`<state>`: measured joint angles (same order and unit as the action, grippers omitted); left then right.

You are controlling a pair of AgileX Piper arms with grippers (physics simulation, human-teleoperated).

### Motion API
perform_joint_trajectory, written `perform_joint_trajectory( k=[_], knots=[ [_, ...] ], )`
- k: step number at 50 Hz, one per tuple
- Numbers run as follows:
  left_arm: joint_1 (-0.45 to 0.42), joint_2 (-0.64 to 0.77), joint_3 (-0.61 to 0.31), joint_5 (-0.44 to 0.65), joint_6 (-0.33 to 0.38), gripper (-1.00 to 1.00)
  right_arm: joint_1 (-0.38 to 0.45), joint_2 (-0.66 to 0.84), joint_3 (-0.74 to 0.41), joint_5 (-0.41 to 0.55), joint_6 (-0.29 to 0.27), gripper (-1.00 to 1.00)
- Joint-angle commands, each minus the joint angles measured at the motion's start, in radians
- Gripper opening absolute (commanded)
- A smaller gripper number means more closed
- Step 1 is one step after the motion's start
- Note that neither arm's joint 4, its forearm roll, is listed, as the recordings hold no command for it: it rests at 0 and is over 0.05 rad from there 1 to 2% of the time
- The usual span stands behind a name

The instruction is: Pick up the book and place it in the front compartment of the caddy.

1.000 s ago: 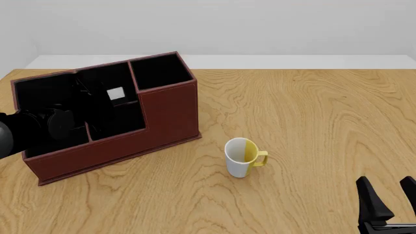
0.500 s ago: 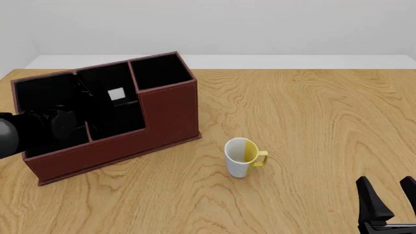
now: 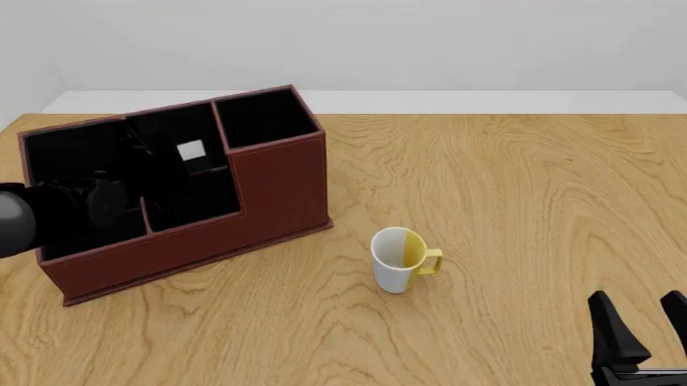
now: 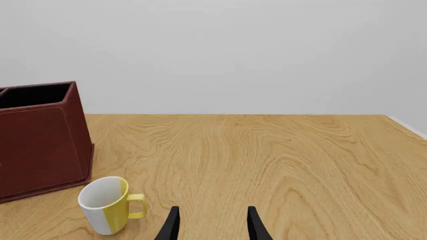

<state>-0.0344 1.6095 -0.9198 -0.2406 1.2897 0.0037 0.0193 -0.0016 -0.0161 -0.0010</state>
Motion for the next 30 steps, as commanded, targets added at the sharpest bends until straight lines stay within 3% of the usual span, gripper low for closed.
perform_joint_trajectory(
  k=[1, 30],
  knots=[
    [0.055, 0.072, -0.065, -0.028, 0.034, 1.0, 0.0, 0.0, 0.0, 0.0, 0.0, 1.0],
    [0.068, -0.153, -0.023, 0.081, 0.074, 1.0, 0.0, 0.0, 0.0, 0.0, 0.0, 1.0]
  ],
)
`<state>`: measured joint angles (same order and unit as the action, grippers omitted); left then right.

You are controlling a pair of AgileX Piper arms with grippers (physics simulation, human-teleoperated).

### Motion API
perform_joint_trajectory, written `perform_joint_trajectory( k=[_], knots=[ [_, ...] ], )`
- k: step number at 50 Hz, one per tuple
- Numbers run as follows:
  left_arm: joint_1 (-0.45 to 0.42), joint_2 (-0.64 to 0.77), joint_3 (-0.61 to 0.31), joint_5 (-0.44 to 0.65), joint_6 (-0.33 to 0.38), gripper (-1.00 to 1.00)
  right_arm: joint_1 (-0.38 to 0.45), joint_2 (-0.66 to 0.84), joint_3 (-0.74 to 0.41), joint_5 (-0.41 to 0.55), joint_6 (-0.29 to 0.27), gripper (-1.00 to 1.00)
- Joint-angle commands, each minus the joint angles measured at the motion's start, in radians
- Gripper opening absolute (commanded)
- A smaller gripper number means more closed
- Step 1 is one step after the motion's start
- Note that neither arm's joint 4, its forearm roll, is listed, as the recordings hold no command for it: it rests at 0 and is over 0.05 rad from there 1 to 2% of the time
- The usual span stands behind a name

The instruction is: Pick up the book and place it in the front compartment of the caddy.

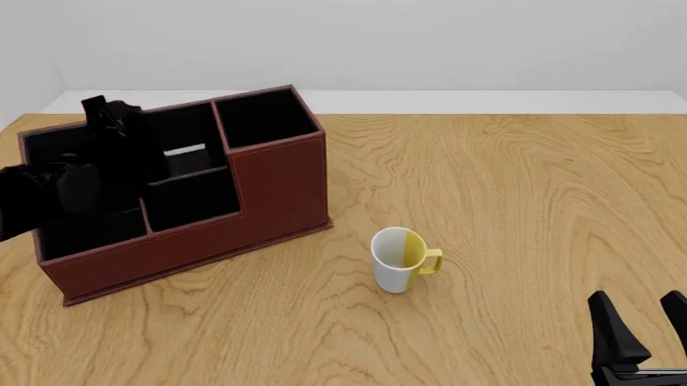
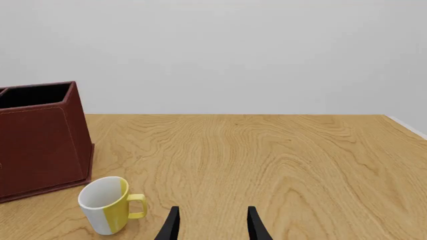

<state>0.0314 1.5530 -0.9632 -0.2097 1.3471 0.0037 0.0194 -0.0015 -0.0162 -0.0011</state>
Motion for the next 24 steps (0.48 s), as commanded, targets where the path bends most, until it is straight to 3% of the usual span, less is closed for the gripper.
perform_joint_trajectory(
  k=[1, 16, 24],
  knots=[
    [0.0, -0.111, 0.023, 0.06, 0.016, 1.0, 0.0, 0.0, 0.0, 0.0, 0.0, 1.0],
    [-0.009, -0.347, 0.115, 0.163, 0.036, 1.0, 0.0, 0.0, 0.0, 0.0, 0.0, 1.0],
    [-0.056, -0.524, 0.189, 0.241, 0.034, 1.0, 0.0, 0.0, 0.0, 0.0, 0.0, 1.0]
  ],
)
